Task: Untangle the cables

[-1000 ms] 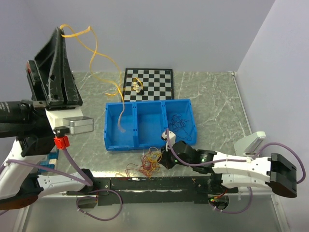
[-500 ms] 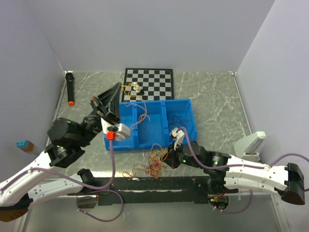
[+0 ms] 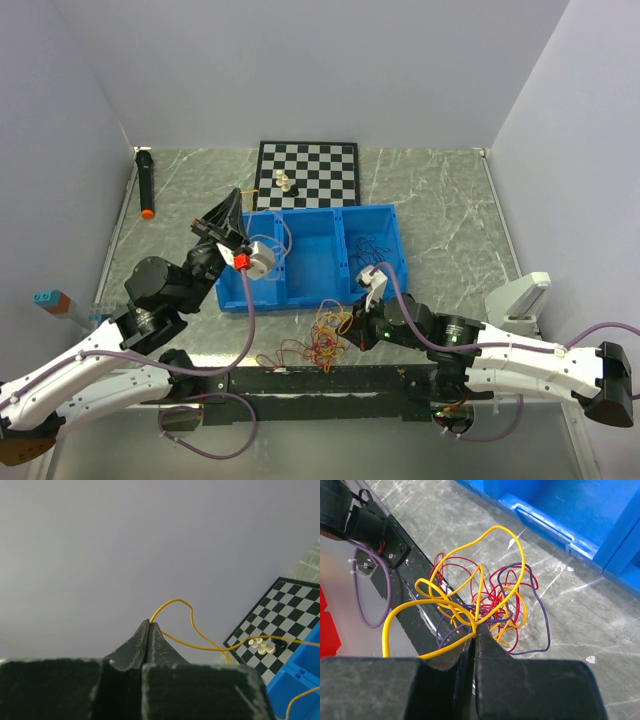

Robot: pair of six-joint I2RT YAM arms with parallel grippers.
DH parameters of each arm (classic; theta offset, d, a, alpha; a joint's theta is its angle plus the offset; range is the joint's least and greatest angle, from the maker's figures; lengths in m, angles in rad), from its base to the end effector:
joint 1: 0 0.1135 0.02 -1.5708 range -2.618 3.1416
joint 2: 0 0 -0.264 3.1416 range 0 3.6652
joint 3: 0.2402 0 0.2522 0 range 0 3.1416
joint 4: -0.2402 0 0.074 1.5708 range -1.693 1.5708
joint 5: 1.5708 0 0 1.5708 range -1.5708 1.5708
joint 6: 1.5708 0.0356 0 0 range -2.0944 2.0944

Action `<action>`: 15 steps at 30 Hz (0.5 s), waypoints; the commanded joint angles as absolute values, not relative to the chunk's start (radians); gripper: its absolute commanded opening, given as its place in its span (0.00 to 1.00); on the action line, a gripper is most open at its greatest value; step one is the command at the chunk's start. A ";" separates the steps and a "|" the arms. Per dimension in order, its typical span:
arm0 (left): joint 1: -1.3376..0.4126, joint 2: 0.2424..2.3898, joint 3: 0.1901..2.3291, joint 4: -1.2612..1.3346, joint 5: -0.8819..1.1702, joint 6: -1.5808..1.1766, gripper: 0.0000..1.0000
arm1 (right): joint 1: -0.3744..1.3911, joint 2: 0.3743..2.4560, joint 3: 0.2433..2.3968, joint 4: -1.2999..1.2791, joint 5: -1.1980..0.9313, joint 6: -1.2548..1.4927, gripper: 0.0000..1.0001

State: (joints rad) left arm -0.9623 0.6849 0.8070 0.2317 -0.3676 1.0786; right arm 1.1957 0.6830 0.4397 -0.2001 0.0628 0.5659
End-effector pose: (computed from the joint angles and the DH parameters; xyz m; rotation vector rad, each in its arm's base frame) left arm 0.0974 -0.1174 0.4070 0.8595 0.9049 0.3244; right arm 0.0630 0.1540 0.2323 -0.6333 2.0839 1.0181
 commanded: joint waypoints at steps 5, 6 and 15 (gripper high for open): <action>-0.928 0.635 0.700 0.276 -0.520 0.970 0.01 | 1.206 0.670 0.437 -0.198 0.067 0.586 0.00; -0.916 0.634 0.683 0.272 -0.526 0.956 0.01 | 1.206 0.666 0.437 -0.201 0.069 0.587 0.00; -0.755 0.719 0.673 0.232 -0.523 0.792 0.01 | 1.204 0.653 0.434 -0.209 0.075 0.595 0.00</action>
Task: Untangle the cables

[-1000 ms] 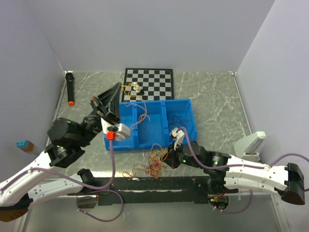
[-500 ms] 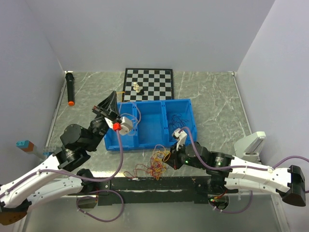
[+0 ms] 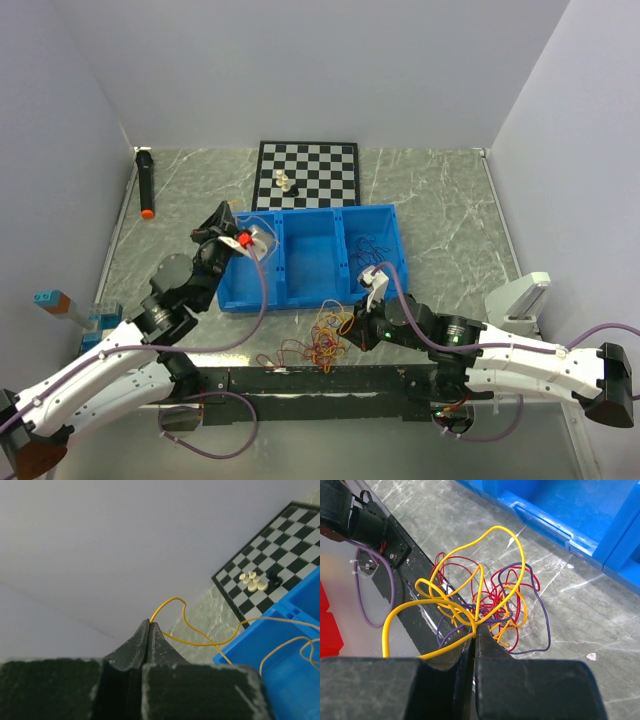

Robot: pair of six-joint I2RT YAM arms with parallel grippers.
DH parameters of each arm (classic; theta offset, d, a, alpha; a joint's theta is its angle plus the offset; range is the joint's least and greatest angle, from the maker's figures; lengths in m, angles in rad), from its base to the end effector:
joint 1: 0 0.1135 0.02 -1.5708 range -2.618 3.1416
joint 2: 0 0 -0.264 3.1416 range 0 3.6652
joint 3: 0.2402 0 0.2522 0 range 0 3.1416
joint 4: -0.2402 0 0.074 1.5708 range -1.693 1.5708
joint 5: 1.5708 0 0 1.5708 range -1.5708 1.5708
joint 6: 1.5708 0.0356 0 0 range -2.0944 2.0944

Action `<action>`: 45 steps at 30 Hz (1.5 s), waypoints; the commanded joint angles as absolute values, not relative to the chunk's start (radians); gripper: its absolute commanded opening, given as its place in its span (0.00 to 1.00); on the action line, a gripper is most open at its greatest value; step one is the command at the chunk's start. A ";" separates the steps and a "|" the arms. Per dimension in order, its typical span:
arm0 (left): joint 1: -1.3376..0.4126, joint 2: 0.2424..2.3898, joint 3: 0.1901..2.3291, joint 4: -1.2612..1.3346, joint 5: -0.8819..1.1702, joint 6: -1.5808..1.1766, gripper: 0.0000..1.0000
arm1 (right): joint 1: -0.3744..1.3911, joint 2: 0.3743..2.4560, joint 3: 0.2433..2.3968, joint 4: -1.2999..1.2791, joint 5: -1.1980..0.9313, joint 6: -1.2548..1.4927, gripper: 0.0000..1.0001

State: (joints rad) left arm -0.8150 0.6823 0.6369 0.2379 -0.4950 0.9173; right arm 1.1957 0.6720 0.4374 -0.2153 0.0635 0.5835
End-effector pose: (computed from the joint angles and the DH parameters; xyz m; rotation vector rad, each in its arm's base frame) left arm 0.1261 -0.1091 0.3489 0.7618 1.1923 0.4253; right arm 0.0623 0.1520 0.2316 -0.6175 2.0986 1.0225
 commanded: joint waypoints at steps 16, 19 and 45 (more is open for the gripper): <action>-0.719 0.782 0.712 0.184 -0.578 0.707 0.01 | 1.206 0.673 0.442 -0.192 0.075 0.589 0.00; -0.697 0.790 0.742 0.170 -0.620 0.649 0.01 | 1.207 0.675 0.442 -0.190 0.071 0.591 0.00; -0.640 0.712 0.782 0.054 -0.456 0.480 0.01 | 1.207 0.695 0.417 -0.155 0.057 0.612 0.00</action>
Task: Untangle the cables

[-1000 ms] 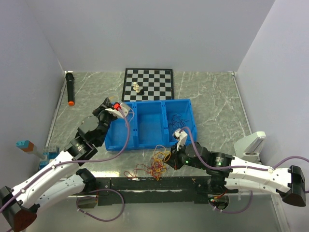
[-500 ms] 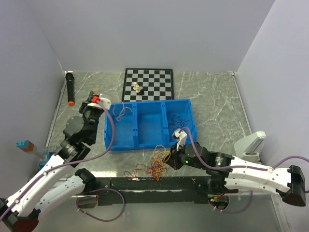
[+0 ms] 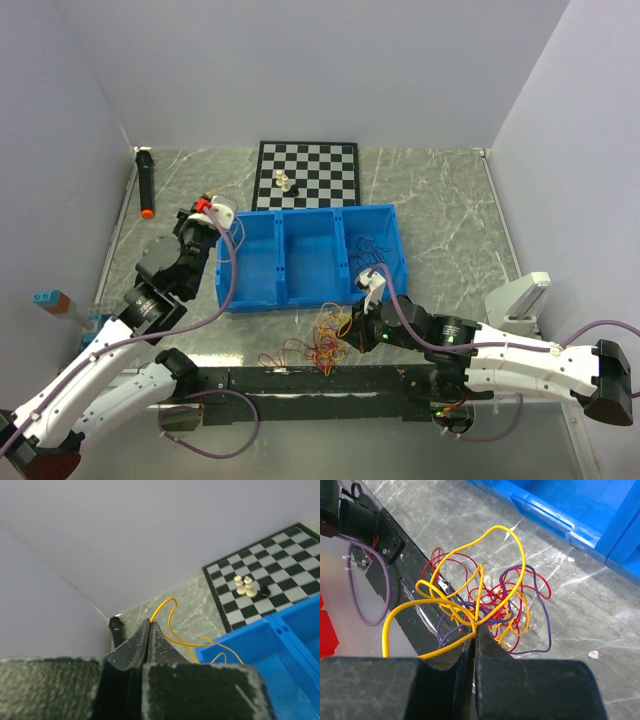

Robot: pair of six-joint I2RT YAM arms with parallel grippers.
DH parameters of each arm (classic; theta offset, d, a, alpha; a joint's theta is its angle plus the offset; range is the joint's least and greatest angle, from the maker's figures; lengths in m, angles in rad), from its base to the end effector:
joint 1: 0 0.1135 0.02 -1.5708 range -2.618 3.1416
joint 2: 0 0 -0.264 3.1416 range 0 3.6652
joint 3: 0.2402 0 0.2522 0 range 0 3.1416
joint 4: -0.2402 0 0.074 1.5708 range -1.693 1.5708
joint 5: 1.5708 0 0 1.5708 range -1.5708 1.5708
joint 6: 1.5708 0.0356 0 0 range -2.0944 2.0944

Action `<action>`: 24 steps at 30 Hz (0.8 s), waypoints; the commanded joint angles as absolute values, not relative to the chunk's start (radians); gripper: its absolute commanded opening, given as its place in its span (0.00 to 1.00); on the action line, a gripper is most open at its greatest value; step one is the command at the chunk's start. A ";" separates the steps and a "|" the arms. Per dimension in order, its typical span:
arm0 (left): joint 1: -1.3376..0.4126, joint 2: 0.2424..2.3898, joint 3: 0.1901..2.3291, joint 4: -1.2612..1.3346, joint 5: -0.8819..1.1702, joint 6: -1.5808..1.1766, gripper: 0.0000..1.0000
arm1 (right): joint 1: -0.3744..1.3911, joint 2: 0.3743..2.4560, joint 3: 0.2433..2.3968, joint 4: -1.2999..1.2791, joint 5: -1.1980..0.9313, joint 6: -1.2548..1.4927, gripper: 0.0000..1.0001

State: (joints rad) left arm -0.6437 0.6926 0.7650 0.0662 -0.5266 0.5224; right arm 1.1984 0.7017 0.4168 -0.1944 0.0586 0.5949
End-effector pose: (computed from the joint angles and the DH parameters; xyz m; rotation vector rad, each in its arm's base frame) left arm 0.1392 -0.0821 0.3741 0.4064 1.3992 0.2775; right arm 0.0629 0.1553 0.2221 -0.6220 2.1315 1.0126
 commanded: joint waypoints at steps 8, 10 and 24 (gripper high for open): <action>-0.641 0.785 0.799 0.110 -0.450 0.488 0.01 | 1.207 0.692 0.413 -0.161 0.066 0.612 0.00; -0.641 0.816 0.836 0.124 -0.425 0.483 0.01 | 1.207 0.693 0.410 -0.155 0.066 0.614 0.00; -0.643 1.002 1.088 0.221 -0.402 0.522 0.01 | 1.207 0.680 0.394 -0.153 0.074 0.626 0.00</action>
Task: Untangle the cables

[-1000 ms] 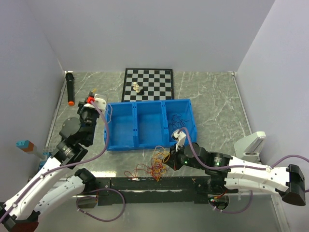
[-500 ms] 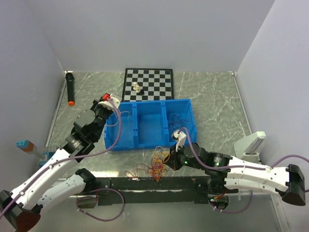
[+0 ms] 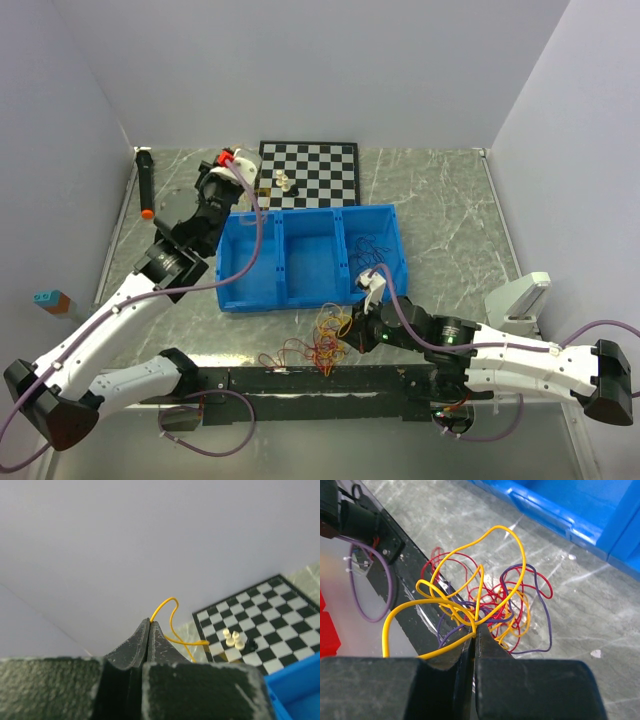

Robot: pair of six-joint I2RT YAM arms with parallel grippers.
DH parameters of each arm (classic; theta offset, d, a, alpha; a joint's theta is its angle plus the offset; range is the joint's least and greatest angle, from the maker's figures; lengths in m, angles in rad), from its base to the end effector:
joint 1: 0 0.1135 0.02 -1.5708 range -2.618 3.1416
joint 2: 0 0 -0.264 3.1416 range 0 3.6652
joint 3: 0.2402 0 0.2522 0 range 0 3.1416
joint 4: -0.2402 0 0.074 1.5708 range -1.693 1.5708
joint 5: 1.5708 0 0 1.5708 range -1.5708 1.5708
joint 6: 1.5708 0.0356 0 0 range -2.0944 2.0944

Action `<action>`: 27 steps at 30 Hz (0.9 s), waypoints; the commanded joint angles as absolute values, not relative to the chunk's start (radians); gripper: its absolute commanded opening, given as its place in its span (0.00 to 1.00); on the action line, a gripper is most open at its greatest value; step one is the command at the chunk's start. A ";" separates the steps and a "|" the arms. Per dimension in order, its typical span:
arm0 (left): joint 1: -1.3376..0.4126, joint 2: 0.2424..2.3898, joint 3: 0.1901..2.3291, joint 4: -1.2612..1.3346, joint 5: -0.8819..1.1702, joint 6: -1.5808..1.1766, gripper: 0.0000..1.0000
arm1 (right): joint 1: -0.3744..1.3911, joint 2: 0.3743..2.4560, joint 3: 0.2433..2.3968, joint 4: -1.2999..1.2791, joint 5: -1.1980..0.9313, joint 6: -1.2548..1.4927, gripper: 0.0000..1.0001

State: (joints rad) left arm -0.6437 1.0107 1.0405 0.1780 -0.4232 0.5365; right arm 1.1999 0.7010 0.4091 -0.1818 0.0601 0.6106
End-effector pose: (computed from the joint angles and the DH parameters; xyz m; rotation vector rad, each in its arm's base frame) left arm 0.1903 -0.1245 0.4264 0.4502 1.3091 0.1987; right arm 0.0627 0.1554 0.2208 -0.6051 2.1340 1.0249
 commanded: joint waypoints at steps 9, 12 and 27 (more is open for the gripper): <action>-0.641 0.885 0.957 0.123 -0.451 0.463 0.01 | 1.206 0.664 0.377 -0.156 0.081 0.630 0.00; -0.643 0.861 0.943 0.127 -0.459 0.475 0.01 | 1.206 0.673 0.382 -0.156 0.080 0.624 0.00; -0.641 0.839 0.956 0.192 -0.437 0.508 0.01 | 1.207 0.695 0.399 -0.156 0.071 0.623 0.00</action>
